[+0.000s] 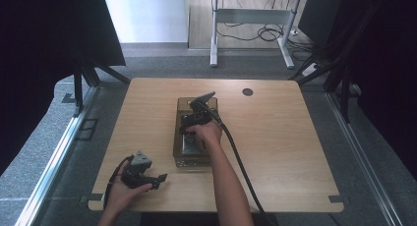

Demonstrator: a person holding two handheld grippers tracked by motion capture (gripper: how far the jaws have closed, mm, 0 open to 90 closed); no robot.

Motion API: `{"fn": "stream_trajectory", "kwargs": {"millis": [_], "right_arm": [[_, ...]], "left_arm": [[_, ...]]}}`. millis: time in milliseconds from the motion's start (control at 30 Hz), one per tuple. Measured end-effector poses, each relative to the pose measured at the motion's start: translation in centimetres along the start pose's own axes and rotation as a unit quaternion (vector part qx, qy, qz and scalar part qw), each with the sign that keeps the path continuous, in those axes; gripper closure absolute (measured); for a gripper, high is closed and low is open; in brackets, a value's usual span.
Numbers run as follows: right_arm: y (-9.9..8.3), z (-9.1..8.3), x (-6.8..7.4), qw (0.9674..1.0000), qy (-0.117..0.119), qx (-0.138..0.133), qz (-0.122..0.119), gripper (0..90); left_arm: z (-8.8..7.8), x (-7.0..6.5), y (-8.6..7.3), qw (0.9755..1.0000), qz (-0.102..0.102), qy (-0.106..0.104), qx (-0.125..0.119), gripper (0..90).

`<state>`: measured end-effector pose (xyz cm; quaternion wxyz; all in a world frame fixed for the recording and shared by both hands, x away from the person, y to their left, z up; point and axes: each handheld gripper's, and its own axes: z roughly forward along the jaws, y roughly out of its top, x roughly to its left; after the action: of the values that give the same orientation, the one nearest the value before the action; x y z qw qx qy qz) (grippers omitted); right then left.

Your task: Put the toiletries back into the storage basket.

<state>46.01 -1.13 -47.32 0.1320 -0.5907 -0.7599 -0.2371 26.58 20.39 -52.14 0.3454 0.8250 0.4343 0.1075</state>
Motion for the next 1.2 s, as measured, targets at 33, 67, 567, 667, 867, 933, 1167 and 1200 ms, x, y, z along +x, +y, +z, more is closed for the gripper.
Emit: {"fn": "stream_trajectory", "kwargs": {"millis": [33,67,567,667,867,933,1167,1200], "right_arm": [[0.0,0.1,0.0,1.0000,-0.001,-0.003,-0.001,46.2],[0.0,0.1,0.1,1.0000,-0.001,-0.005,-0.002,46.2],[-0.4,2.3,-0.5,0.9995,-0.004,0.000,0.031,46.1],[-0.6,2.5,-0.7,0.9994,-0.003,0.001,0.033,45.9],[-0.8,3.0,-0.9,0.9993,-0.006,0.008,0.035,45.7],[-0.9,3.1,-0.9,0.9994,-0.007,0.010,0.034,45.6],[-1.1,3.2,-0.9,0.9993,-0.008,0.013,0.035,45.2],[-1.2,3.1,-0.9,0.9993,-0.010,0.013,0.034,45.0]], "left_arm": [[0.0,0.0,0.0,1.0000,0.001,-0.001,0.000,20.7],[0.0,0.0,0.0,1.0000,0.000,-0.001,0.000,20.7],[0.0,0.0,0.0,1.0000,0.000,-0.001,0.000,20.7],[0.0,0.0,0.0,1.0000,0.000,0.000,0.000,20.7],[0.1,-0.1,0.0,1.0000,0.001,-0.001,0.002,20.7],[0.2,-0.1,0.0,1.0000,0.001,-0.001,0.002,20.7],[0.2,-0.1,0.0,1.0000,0.001,-0.001,0.002,20.7],[0.2,-0.1,0.0,1.0000,0.002,-0.001,0.002,20.7]]}}
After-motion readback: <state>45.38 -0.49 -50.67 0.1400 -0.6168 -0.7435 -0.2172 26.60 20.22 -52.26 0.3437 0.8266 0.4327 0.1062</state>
